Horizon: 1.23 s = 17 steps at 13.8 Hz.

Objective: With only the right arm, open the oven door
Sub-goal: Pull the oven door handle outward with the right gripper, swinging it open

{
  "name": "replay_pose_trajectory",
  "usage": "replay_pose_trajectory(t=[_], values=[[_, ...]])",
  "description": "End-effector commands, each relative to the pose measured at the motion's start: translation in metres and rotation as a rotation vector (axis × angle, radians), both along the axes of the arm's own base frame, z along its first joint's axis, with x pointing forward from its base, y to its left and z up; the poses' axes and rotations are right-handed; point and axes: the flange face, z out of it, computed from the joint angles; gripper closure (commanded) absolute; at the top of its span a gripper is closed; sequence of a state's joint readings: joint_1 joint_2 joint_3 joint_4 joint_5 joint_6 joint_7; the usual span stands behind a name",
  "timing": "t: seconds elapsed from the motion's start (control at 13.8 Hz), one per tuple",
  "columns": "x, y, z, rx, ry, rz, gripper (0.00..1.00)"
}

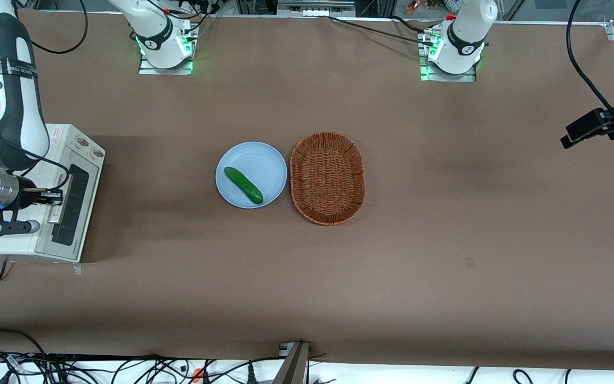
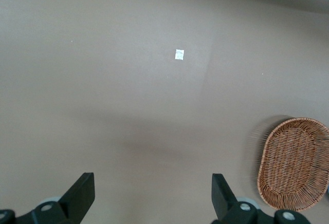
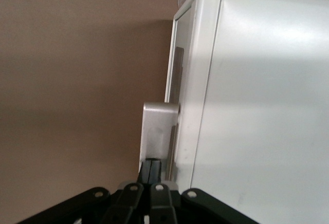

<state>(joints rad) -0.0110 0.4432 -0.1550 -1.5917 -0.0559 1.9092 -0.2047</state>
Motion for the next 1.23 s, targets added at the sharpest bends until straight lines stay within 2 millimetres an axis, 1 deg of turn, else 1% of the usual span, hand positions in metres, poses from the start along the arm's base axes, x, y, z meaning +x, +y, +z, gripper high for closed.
replay_pose_trajectory(t=[0.0, 0.22, 0.51, 0.8, 0.94, 1.08, 1.16], values=[[0.006, -0.001, -0.003, -0.010, -0.017, -0.007, 1.00], [0.007, 0.001, -0.014, -0.008, -0.006, -0.032, 1.00], [0.012, 0.015, -0.034, -0.012, -0.003, -0.091, 1.00], [0.017, 0.052, -0.044, -0.024, -0.007, -0.123, 1.00], [0.018, 0.062, -0.054, -0.011, 0.001, -0.145, 1.00], [0.020, 0.075, -0.069, 0.008, 0.004, -0.143, 1.00], [0.022, 0.076, -0.075, 0.008, -0.003, -0.146, 1.00]])
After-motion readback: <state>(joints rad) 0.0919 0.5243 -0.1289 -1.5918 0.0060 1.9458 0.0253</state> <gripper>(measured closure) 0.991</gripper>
